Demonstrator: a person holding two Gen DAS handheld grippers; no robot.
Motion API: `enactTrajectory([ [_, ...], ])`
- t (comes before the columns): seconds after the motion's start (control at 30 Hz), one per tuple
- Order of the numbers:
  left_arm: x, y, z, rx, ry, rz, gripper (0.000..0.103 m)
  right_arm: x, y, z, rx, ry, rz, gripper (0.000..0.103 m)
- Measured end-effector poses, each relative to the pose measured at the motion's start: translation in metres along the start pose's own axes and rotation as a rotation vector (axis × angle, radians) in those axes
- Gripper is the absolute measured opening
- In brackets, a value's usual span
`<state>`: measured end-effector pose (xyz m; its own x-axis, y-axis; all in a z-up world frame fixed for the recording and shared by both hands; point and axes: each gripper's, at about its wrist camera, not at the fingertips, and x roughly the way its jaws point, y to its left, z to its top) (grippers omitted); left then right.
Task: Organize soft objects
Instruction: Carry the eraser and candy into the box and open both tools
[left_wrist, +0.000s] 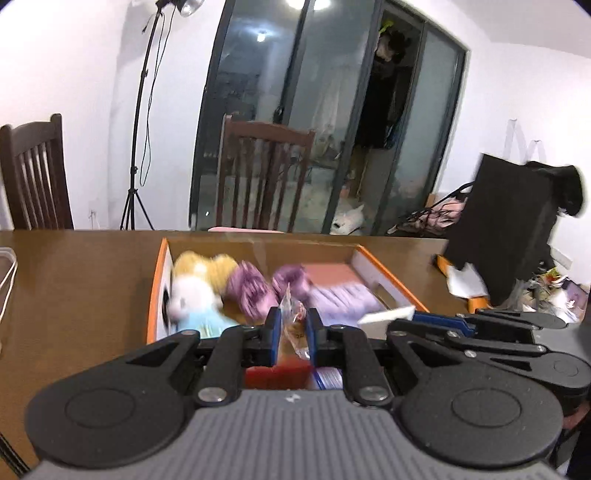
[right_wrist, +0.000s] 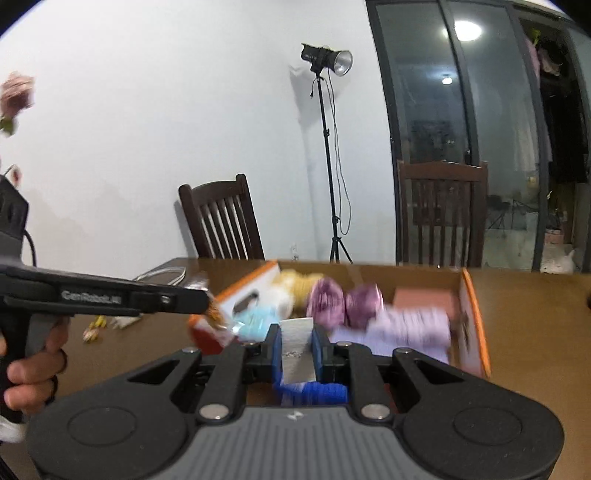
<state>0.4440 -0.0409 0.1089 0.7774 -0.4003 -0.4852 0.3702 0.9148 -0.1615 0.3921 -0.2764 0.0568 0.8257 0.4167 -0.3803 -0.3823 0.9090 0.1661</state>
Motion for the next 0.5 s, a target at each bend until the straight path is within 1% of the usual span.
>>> enactTrajectory([
  [0.07, 0.041, 0.007, 0.02, 0.036, 0.039, 0.081, 0.015, 0.042, -0.013, 0.024, 0.027, 0.042, -0.013, 0.017],
  [0.1, 0.065, 0.012, 0.026, 0.061, 0.073, 0.121, 0.015, 0.063, -0.019, 0.031, 0.041, 0.067, -0.037, 0.017],
  [0.13, 0.084, 0.018, 0.03, 0.053, 0.106, 0.145, 0.015, 0.085, -0.025, 0.037, 0.055, 0.094, -0.069, 0.017],
  [0.2, 0.119, 0.028, 0.033, 0.058, 0.171, 0.15, 0.015, 0.128, -0.035, 0.042, 0.063, 0.17, -0.12, 0.017],
  [0.23, 0.132, 0.032, 0.031, 0.055, 0.19, 0.171, 0.016, 0.147, -0.04, 0.042, 0.07, 0.207, -0.137, 0.017],
  [0.3, 0.148, 0.03, 0.026, 0.096, 0.21, 0.182, 0.018, 0.174, -0.049, 0.038, 0.092, 0.286, -0.133, 0.018],
  [0.33, 0.155, 0.03, 0.022, 0.107, 0.226, 0.19, 0.025, 0.186, -0.054, 0.035, 0.101, 0.322, -0.138, 0.019],
  [0.37, 0.159, 0.033, 0.017, 0.106, 0.244, 0.193, 0.034, 0.193, -0.058, 0.03, 0.098, 0.35, -0.154, 0.022],
  [0.4, 0.158, 0.035, 0.01, 0.107, 0.231, 0.179, 0.038, 0.2, -0.061, 0.026, 0.097, 0.378, -0.166, 0.022],
  [0.43, 0.157, 0.034, 0.006, 0.11, 0.212, 0.161, 0.044, 0.202, -0.066, 0.025, 0.12, 0.391, -0.156, 0.021],
  [0.47, 0.155, 0.033, 0.005, 0.102, 0.209, 0.144, 0.048, 0.201, -0.068, 0.025, 0.145, 0.384, -0.138, 0.034],
  [0.5, 0.153, 0.032, 0.004, 0.091, 0.208, 0.14, 0.048, 0.2, -0.07, 0.024, 0.147, 0.384, -0.137, 0.038],
])
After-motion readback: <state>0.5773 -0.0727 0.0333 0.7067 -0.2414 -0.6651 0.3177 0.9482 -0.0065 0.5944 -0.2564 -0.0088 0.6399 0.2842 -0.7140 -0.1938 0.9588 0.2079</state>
